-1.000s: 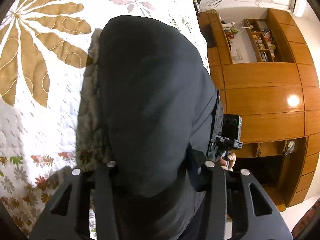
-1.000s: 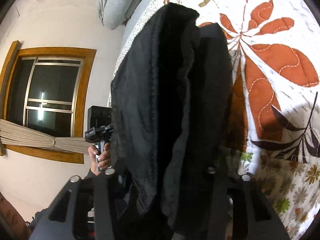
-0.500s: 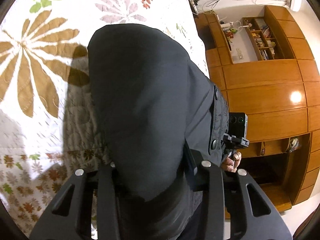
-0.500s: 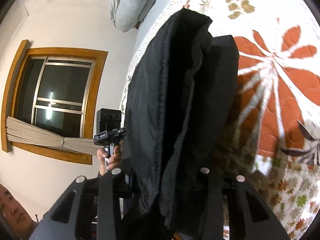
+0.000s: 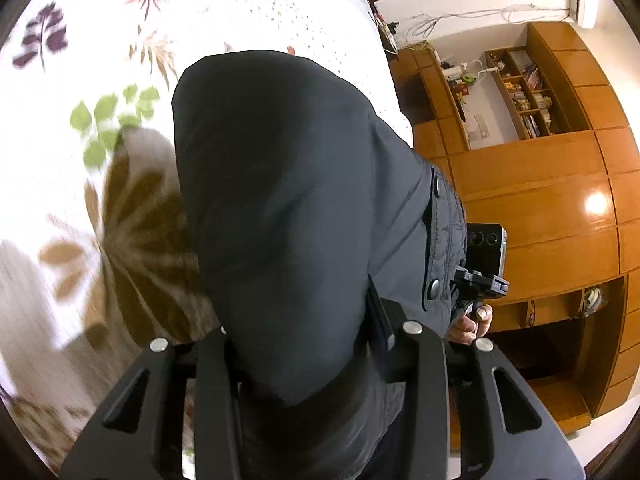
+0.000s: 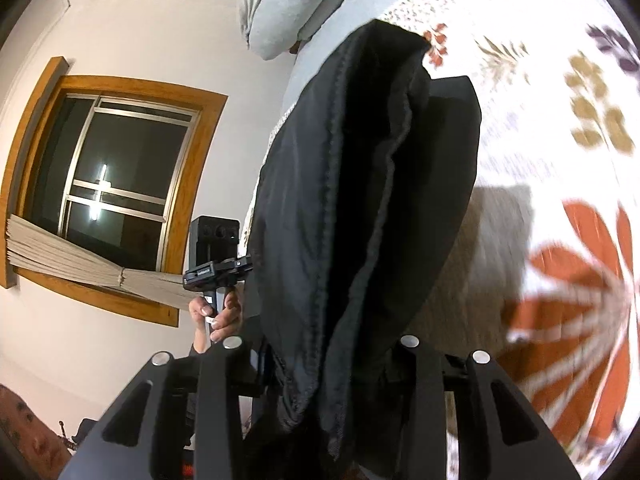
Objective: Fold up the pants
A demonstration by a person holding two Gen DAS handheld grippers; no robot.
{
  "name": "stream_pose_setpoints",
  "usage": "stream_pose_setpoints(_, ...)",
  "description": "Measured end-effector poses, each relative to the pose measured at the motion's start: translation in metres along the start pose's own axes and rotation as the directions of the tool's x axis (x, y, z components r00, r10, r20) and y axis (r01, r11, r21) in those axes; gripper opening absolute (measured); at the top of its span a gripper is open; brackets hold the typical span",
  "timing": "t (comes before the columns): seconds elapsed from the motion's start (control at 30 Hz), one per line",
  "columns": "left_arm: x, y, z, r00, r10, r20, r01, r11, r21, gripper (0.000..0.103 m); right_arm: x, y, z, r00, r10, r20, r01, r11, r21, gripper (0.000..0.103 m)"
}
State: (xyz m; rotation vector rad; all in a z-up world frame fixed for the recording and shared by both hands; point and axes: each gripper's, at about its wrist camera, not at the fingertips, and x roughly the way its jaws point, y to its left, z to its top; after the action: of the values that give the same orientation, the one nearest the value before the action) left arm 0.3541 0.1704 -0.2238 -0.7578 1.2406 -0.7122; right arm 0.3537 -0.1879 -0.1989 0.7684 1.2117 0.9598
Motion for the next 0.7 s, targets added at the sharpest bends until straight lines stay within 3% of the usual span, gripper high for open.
stream_pose_setpoints(0.37, -0.014, 0.033, 0.107, 0.998, 0.065, 0.014, -0.064, 0.997, -0.043, 0.037, 0.049, -0.006, 0.105, 1.000, -0.029, -0.005, 0.029, 1.000, -0.001, 0.038)
stream_pose_setpoints(0.7, -0.011, 0.087, 0.181, 0.990, 0.141, -0.002, -0.141, 0.987, -0.083, 0.038, 0.103, -0.037, 0.166, 0.998, -0.061, -0.029, 0.062, 0.998, 0.027, 0.038)
